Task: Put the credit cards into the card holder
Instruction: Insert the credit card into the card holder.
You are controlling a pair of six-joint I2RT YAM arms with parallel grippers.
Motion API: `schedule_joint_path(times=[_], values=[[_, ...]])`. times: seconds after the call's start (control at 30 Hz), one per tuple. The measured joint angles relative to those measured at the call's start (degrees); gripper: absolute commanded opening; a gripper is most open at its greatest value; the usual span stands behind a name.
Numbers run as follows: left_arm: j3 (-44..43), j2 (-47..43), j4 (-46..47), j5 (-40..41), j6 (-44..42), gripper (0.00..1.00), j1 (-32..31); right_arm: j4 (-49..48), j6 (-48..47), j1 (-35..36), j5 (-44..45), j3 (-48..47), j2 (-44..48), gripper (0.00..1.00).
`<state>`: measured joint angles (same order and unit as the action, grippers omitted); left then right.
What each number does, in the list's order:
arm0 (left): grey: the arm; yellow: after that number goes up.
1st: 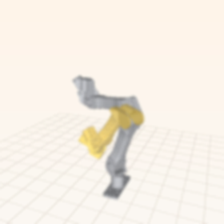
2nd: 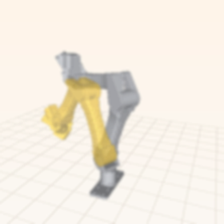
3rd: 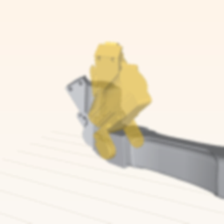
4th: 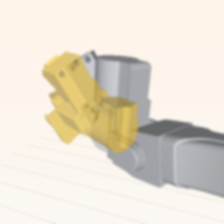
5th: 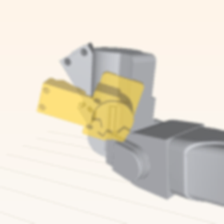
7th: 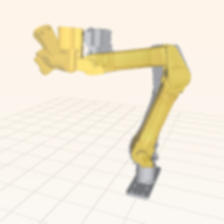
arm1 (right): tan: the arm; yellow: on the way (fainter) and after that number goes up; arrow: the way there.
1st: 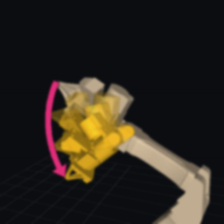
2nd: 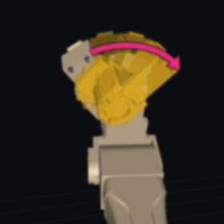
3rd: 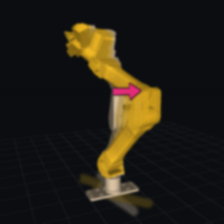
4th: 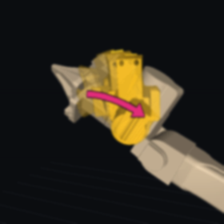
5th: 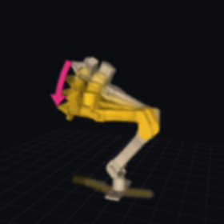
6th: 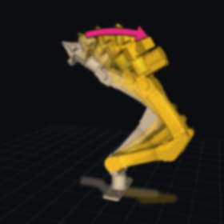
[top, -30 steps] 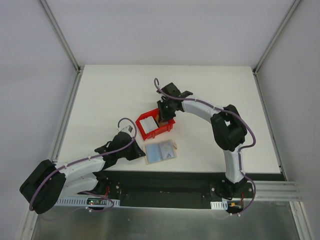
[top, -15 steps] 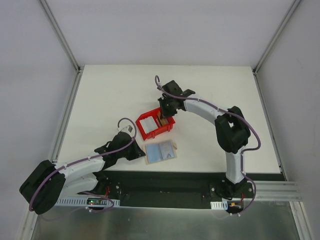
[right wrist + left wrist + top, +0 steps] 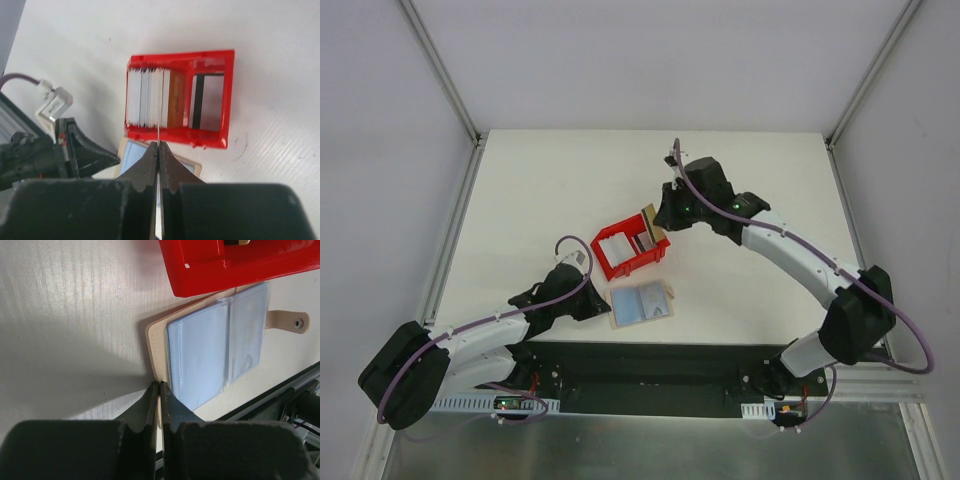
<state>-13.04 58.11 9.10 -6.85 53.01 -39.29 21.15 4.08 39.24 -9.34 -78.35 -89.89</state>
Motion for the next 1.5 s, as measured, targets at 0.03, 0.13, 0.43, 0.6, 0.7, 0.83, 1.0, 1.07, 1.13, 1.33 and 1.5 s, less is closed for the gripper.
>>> schedule_joint_path(times=[0.03, 0.13, 0.43, 0.6, 0.7, 0.83, 1.0, 1.07, 1.13, 1.33, 1.5], values=[[0.0, 0.0, -0.02, 0.0, -0.02, 0.0, 0.0, -1.53, 1.22, 0.0, -0.98, 3.13, 2.62, 0.0], [0.0, 0.0, -0.22, 0.0, -0.02, 0.0, 0.0, -5.31, 5.33, 0.0, -3.93, 10.91, 7.8, 0.0], [0.0, 0.0, -0.76, 0.0, 0.0, 0.0, 0.0, -18.82, 19.52, 3.17, -8.41, 35.52, 15.87, 0.0], [0.0, 0.0, -0.85, 0.0, 0.02, 0.0, 0.0, -26.36, 25.27, 5.99, -9.07, 42.47, 14.67, 0.0], [0.0, 0.0, -0.85, 0.0, 0.0, 0.0, 0.0, -30.58, 27.04, 7.1, -9.25, 43.71, 12.11, 0.0], [0.0, 0.0, -0.87, 0.0, 0.0, 0.0, 0.0, -34.21, 27.87, 7.3, -9.44, 44.09, 9.09, 0.0], [0.0, 0.0, -0.87, 0.0, 0.02, 0.0, 0.0, -37.09, 27.82, 7.3, -9.73, 44.24, 6.49, 0.0], [0.0, 0.0, -0.87, 0.0, 0.02, 0.0, 0.0, -37.97, 27.69, 7.3, -10.1, 44.3, 5.64, 0.0], [0.0, 0.0, -0.87, 0.02, 0.02, 0.0, 0.0, -38.86, 27.47, 7.3, -10.4, 44.48, 4.9, 0.0], [0.0, 0.0, -0.9, 0.02, 0.02, 0.0, 0.0, -40.83, 26.29, 7.3, -11.28, 45.48, 2.99, 0.0], [0.0, 0.07, -0.9, 0.02, 0.0, 0.0, 0.0, -43.5, 25.88, 7.13, -12.26, 46.29, 1.99, 0.0]])
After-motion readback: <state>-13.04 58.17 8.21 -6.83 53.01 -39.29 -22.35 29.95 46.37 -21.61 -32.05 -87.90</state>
